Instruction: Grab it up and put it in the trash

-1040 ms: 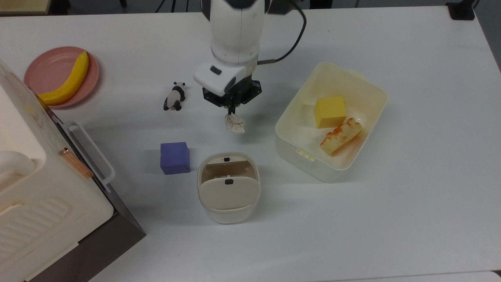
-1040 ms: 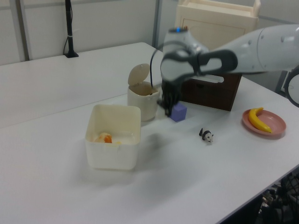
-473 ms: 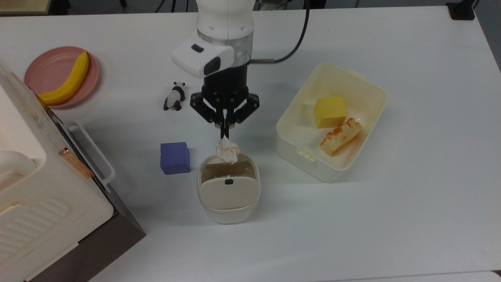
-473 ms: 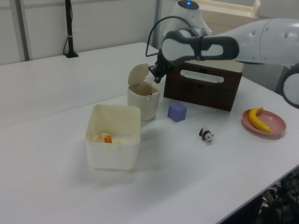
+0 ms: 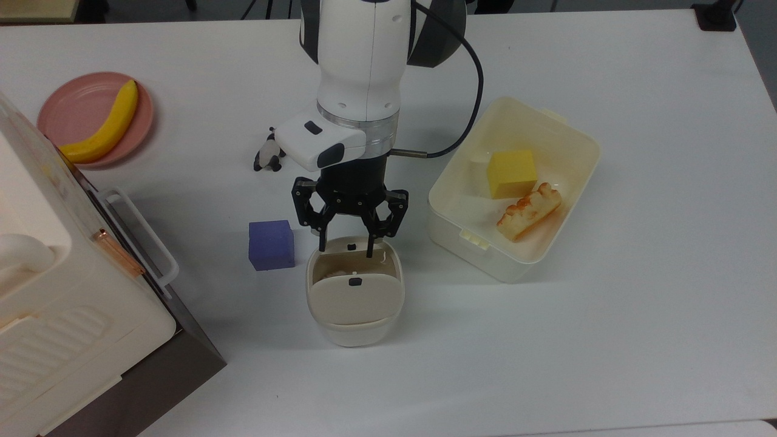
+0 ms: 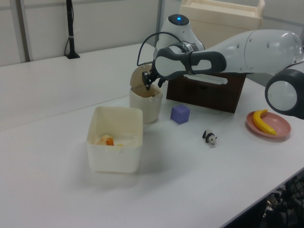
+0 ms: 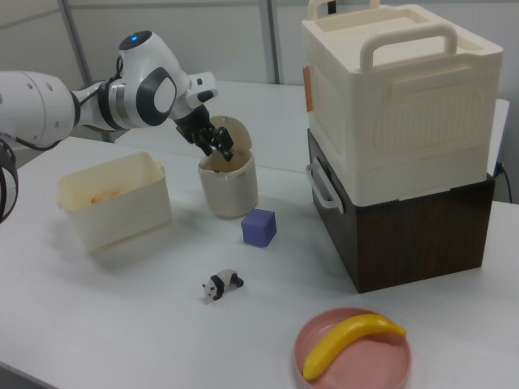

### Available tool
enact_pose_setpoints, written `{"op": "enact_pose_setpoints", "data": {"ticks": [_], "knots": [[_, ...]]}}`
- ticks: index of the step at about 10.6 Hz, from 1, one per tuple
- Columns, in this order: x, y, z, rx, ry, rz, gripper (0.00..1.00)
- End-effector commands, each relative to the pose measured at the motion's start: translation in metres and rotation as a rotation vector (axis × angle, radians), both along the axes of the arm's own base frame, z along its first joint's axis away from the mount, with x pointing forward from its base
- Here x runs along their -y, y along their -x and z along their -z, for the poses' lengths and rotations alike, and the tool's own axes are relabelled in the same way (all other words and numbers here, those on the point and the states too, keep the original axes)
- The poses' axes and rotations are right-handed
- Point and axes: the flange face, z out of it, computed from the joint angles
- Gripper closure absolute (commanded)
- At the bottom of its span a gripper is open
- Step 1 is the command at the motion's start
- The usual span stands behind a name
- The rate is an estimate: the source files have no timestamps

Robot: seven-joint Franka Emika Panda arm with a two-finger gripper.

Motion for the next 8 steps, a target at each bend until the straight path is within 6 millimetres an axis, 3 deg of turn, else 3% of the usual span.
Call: {"op": "enact_pose_setpoints", "data": {"ticks": [1, 2, 4, 7, 8], "knots": [[0.006, 0.031, -0.040, -0.127, 0.012, 0.064, 0.00], [0.006, 0.056, -0.058, -0.240, 0.022, 0.085, 0.00], [0.013, 0.098, -0.070, -0.366, 0.036, 0.101, 0.00], [0.016, 0.143, -0.090, -0.447, 0.030, 0.025, 0.00], [0.014, 0.149, -0.094, -0.458, 0.020, 0.030, 0.00]]}}
